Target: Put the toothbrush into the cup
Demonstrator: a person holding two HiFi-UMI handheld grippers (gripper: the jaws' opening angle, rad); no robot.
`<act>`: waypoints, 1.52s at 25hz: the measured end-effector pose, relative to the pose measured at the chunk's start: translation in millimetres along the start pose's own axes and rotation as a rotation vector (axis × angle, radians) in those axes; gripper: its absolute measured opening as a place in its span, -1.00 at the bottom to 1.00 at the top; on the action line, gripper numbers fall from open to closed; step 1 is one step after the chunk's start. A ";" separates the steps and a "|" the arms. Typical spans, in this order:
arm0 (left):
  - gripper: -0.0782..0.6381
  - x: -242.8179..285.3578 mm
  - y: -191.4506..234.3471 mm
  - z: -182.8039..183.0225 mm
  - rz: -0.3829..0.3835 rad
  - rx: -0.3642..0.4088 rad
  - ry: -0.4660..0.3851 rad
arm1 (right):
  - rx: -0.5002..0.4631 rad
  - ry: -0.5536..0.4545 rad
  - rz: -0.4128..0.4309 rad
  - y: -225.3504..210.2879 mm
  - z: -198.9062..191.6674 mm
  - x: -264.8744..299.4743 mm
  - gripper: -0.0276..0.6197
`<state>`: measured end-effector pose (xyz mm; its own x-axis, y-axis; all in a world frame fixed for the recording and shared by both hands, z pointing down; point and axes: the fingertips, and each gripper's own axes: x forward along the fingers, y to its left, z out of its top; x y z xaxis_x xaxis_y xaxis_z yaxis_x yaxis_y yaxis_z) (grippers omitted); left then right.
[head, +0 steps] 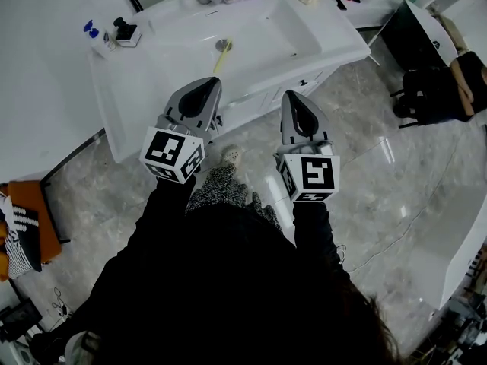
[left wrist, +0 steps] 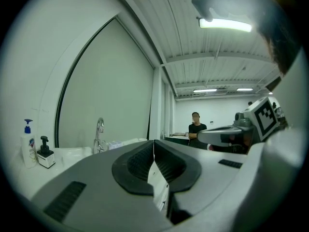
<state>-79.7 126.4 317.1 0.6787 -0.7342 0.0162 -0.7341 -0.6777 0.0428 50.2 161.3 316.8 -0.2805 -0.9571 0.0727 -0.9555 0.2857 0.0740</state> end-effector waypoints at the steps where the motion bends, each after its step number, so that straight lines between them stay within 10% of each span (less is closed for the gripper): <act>1: -0.76 4.2 3.4 -2.7 0.000 -0.002 0.007 | 0.000 0.002 0.002 -1.3 -1.4 4.5 -0.90; 38: -0.76 194.6 144.1 -22.5 -0.036 0.003 0.085 | 0.016 0.076 0.015 -74.5 -9.9 231.8 -0.90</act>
<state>-52.9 -113.2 348.9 0.7042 -0.7031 0.0991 -0.7089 -0.7041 0.0418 57.3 -81.3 338.0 -0.2880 -0.9459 0.1495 -0.9526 0.2990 0.0565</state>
